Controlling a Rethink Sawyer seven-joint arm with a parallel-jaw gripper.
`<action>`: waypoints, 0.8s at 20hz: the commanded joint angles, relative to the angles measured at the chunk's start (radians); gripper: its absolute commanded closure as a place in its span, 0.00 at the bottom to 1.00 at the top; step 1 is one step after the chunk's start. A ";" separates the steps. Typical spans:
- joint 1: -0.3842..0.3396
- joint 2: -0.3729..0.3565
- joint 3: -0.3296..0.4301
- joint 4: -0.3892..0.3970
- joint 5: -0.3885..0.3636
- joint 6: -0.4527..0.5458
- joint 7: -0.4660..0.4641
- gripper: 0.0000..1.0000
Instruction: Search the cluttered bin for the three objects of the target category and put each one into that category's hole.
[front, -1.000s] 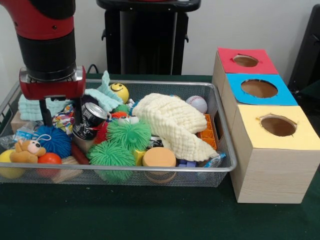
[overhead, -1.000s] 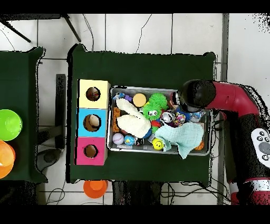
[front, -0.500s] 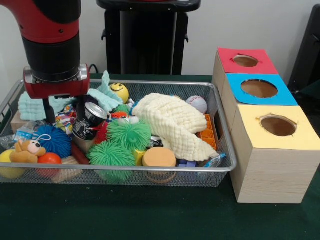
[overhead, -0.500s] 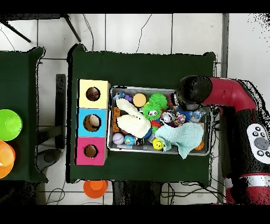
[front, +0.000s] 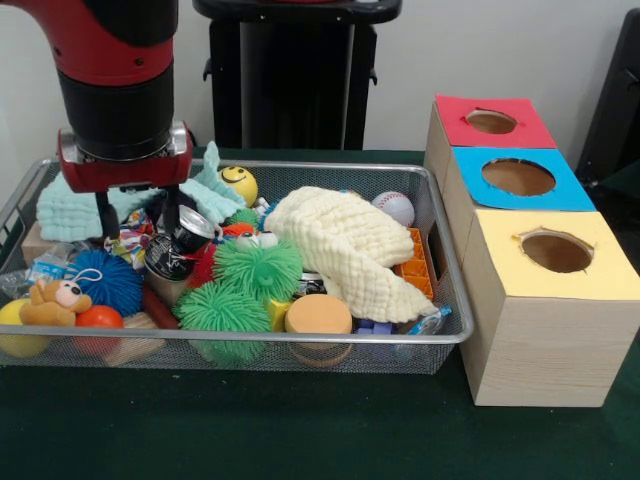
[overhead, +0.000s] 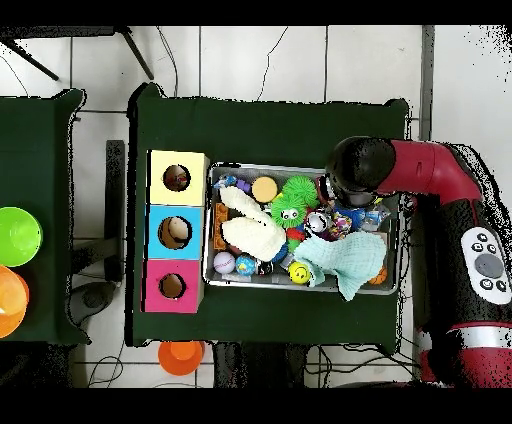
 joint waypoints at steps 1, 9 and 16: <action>0.006 0.058 0.027 -0.019 -0.091 0.078 -0.311 0.00; 0.002 0.057 0.026 -0.007 -0.112 0.090 -0.311 0.00; 0.007 0.089 0.027 -0.020 -0.114 0.156 -0.334 0.00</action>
